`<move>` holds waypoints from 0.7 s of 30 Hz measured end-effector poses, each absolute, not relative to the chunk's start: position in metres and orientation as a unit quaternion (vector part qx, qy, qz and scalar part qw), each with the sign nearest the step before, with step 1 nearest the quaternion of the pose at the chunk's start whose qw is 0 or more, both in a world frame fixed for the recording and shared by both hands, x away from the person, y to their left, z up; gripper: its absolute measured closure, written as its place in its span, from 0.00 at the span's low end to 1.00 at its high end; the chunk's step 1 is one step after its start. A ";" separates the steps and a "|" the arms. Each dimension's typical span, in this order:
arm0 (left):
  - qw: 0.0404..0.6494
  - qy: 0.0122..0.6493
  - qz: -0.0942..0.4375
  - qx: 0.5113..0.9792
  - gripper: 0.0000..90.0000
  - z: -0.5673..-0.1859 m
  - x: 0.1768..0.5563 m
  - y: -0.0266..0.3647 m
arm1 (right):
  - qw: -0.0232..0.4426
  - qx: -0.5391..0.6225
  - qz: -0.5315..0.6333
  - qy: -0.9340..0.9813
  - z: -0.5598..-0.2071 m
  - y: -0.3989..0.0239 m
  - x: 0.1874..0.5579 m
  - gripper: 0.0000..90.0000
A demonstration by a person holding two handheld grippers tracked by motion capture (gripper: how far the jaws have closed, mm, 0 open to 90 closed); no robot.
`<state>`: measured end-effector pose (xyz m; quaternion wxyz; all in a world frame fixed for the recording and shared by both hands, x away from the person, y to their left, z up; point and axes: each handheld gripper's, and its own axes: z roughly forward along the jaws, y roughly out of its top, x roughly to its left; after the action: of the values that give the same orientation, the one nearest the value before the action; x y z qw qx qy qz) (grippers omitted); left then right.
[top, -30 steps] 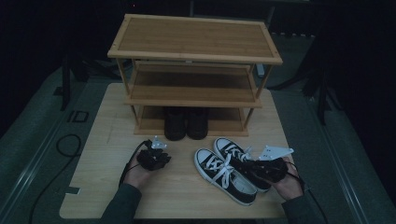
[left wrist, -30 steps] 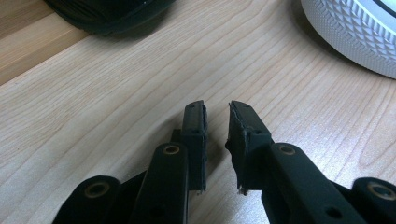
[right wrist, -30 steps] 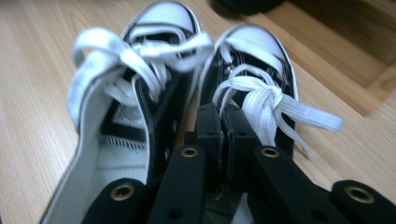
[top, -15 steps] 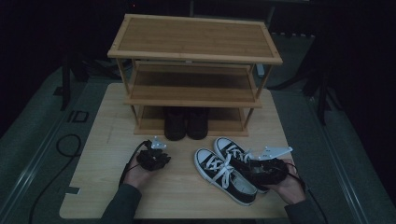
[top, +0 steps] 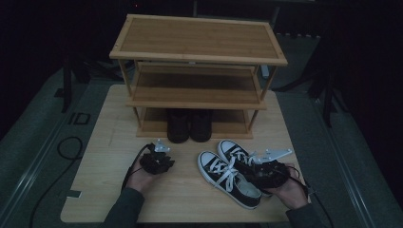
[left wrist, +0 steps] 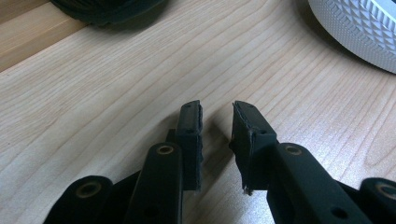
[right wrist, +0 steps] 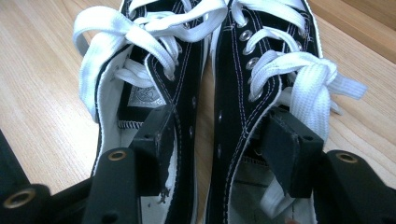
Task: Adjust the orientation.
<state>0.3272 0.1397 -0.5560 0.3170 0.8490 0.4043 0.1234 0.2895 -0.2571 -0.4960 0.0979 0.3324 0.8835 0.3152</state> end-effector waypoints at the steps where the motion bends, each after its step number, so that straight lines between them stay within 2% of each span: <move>1: 0.317 0.404 0.125 0.849 0.80 -0.557 0.327 0.139 | 0.100 0.337 0.312 0.883 -0.495 -0.256 0.289 0.48; 9: 0.317 0.404 0.133 0.848 0.78 -0.557 0.325 0.138 | 0.110 0.338 0.303 0.884 -0.494 -0.254 0.287 0.49; 21: 0.317 0.399 0.156 0.846 0.69 -0.560 0.323 0.136 | 0.112 0.333 0.287 0.891 -0.494 -0.250 0.282 0.51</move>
<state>0.3230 0.1360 -0.5600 0.3167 0.8465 0.3987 0.1556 0.2824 -0.2501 -0.4941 0.1119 0.3333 0.8909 0.2875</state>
